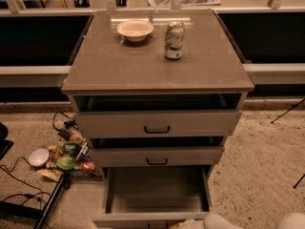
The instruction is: Close bottom drawer
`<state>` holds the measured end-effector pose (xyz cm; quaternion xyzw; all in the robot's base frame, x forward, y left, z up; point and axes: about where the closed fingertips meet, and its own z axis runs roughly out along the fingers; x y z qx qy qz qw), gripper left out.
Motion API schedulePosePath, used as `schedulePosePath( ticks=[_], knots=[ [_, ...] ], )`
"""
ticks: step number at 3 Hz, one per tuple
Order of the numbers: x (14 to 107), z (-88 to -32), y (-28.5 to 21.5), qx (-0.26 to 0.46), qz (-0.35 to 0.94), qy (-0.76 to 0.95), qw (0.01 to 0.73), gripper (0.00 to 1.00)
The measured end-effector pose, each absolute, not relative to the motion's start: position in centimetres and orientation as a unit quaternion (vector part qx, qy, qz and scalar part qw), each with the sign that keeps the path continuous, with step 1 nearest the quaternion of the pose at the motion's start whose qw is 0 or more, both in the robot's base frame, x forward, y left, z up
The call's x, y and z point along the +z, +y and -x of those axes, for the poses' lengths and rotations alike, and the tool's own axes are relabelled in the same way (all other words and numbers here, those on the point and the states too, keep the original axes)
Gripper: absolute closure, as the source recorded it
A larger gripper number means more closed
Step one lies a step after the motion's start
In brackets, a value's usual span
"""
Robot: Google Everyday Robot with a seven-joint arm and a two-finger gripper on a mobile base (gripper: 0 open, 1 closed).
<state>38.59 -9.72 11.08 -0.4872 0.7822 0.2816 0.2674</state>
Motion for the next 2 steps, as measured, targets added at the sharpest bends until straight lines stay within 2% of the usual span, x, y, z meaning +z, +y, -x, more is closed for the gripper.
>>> schedulePosePath(
  ticks=[1,2],
  knots=[
    [12.3,-40.7,-8.9,0.276,0.497,0.774,0.279,1.00],
    [14.4,-46.4,-7.2,0.271,0.511,0.758,0.302,1.00]
  ],
)
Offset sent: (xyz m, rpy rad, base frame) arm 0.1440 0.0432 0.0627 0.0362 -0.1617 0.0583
